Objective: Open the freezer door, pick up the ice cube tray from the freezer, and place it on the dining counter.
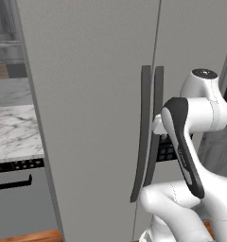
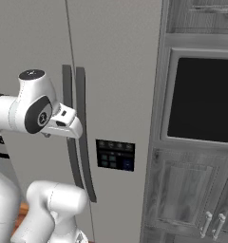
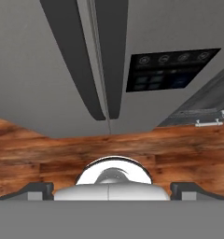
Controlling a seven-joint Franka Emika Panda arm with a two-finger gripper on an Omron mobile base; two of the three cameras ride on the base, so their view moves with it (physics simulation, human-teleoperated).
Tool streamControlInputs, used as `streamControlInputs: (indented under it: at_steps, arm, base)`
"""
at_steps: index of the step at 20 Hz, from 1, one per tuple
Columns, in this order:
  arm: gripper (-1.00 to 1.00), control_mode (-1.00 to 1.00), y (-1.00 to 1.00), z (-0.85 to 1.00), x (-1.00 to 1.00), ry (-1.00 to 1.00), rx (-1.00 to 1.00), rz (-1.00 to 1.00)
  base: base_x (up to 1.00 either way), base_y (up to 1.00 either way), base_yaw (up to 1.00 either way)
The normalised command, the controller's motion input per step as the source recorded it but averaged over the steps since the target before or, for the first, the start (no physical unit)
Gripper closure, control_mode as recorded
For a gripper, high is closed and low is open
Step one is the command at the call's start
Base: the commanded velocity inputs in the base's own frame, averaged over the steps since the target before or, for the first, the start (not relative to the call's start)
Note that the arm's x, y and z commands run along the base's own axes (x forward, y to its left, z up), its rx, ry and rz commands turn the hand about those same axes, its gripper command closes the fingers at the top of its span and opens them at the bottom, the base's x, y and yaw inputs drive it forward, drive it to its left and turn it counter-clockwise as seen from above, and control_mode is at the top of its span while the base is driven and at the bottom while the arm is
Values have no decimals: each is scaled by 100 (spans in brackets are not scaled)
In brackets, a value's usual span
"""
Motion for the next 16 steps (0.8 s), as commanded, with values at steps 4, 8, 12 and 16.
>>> streamControlInputs:
  at_steps: [4, 8, 12, 16]
  arm:
    - [-100, -100, 0, 2, -1, 0, 0, 1]
    - [-100, -100, 5, 0, -13, 0, -1, 3]
    - [-100, -100, 3, 0, -22, 0, 0, 0]
    - [-100, -100, 2, 0, -21, 0, 0, 0]
  base:
    - [0, 0, 0]
    - [0, 0, 0]
    - [0, 0, 0]
    - [0, 0, 0]
